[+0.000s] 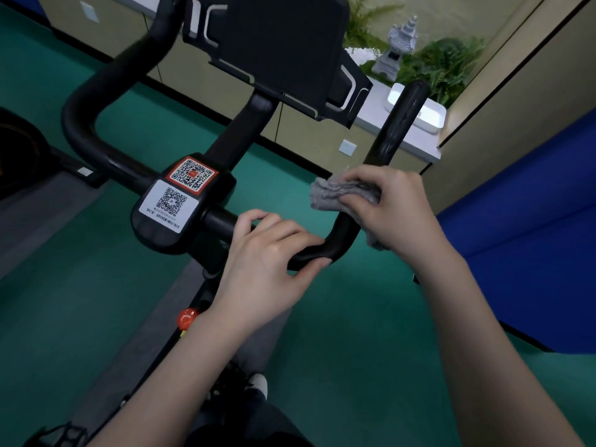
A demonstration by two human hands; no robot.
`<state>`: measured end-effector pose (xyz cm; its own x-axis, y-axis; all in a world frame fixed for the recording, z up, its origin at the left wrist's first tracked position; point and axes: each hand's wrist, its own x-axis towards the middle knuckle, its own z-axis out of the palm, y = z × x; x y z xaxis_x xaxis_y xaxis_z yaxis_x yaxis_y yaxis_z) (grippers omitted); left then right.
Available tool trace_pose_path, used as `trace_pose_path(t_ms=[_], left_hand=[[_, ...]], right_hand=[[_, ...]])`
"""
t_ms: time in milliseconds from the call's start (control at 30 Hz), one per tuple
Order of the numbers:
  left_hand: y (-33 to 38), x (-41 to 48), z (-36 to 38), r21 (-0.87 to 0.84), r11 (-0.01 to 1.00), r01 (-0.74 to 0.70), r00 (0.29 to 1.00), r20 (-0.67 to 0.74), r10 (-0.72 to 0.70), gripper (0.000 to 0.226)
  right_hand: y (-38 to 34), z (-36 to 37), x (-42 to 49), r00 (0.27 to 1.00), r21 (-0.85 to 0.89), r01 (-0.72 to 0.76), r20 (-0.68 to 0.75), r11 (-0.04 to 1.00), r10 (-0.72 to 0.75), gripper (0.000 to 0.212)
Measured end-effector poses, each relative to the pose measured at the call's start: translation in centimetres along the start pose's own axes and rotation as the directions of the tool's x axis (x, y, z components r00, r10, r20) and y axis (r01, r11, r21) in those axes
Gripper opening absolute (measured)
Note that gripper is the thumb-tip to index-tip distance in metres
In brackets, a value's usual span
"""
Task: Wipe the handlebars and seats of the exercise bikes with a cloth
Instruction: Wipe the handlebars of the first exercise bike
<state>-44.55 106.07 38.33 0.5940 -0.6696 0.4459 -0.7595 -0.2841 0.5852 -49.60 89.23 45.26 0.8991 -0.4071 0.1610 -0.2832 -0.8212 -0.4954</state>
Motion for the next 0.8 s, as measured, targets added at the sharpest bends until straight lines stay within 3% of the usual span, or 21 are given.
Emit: trace_pose_path(t_ms=[133, 200, 367, 533, 667, 800], left_hand=[[0.2, 0.0, -0.1, 0.006, 1.0, 0.021, 1.0, 0.02, -0.021, 0.021], [0.2, 0.1, -0.2, 0.001, 1.0, 0.03, 0.999, 0.03, -0.03, 0.022], [0.3, 0.1, -0.3, -0.001, 0.999, 0.045, 0.998, 0.036, -0.045, 0.022], [0.3, 0.1, -0.2, 0.008, 0.999, 0.051, 0.998, 0.038, -0.051, 0.024], [0.4, 0.1, -0.4, -0.005, 0.998, 0.059, 0.997, 0.051, -0.059, 0.023], [0.7, 0.2, -0.6, -0.002, 0.997, 0.075, 0.995, 0.065, -0.075, 0.024]], right_hand=[[-0.7, -0.4, 1.6, 0.937, -0.092, 0.053, 0.349, 0.994, -0.017, 0.015], [-1.0, -0.9, 3.1, 0.892, -0.167, 0.109, 0.452, 0.98, -0.023, 0.012], [-1.5, -0.4, 5.3, 0.862, -0.277, 0.171, 0.508, 0.946, -0.007, 0.014], [-2.9, 0.1, 5.5, 0.735, -0.29, 0.2, 0.676, 0.936, 0.053, 0.013], [-3.2, -0.1, 6.8, 0.769, -0.427, 0.234, 0.63, 0.874, 0.102, 0.024], [-3.0, -0.7, 5.8, 0.791, -0.334, 0.177, 0.608, 0.926, 0.068, 0.017]])
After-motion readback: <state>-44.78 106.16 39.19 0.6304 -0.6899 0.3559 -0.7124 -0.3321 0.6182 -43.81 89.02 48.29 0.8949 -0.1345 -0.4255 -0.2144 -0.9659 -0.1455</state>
